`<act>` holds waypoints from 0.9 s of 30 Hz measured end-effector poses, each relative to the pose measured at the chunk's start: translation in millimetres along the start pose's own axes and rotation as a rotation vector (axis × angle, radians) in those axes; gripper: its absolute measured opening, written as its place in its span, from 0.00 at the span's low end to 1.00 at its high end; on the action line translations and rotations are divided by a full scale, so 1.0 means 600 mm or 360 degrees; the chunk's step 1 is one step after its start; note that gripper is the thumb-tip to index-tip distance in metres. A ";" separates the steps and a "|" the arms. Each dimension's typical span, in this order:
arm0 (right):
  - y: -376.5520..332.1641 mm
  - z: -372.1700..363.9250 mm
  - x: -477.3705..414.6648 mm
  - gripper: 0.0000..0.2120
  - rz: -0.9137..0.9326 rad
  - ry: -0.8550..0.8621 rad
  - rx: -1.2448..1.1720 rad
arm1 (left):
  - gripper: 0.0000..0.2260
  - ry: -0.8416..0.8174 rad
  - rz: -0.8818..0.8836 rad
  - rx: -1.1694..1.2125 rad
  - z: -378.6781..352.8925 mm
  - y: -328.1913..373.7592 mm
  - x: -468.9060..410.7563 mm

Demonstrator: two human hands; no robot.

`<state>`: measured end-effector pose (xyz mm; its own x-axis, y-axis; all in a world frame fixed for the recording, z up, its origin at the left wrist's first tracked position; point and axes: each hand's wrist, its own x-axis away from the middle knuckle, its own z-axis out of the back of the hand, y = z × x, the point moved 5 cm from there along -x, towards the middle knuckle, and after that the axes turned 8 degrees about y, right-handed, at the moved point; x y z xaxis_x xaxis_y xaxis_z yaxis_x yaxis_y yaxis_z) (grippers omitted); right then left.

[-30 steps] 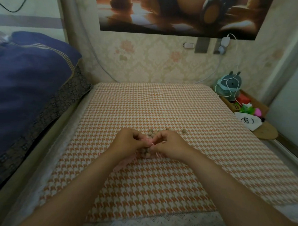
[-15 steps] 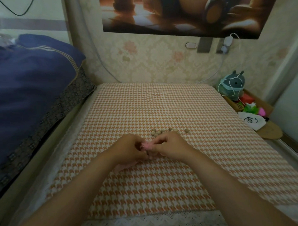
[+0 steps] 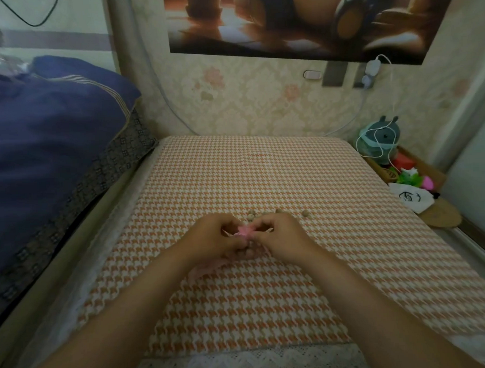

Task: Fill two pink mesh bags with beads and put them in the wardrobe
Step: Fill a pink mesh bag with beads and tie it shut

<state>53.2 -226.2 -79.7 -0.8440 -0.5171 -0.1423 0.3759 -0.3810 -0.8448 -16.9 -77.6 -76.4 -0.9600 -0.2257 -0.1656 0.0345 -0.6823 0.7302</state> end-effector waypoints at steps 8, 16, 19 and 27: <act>0.008 0.006 -0.006 0.12 -0.0052 -0.0252 0.0242 | 0.07 -0.0088 -0.0018 -0.0204 0.023 -0.008 0.006; 0.012 0.015 -0.005 0.07 -0.0053 -0.0165 0.0408 | 0.08 0.0015 0.0043 -0.0183 0.015 -0.003 0.010; 0.011 0.020 -0.003 0.14 -0.0083 -0.0137 0.0408 | 0.04 0.0161 0.0024 -0.0159 0.020 -0.002 0.006; 0.024 0.021 -0.004 0.17 -0.0171 -0.0148 0.0365 | 0.05 -0.0048 -0.0002 -0.0387 0.021 -0.017 0.006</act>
<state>65.3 -240.4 -85.3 -0.8489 -0.5286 -0.0013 0.3720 -0.5956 -0.7119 -24.4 -62.3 -76.2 -0.9679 -0.2064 -0.1436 0.0959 -0.8308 0.5482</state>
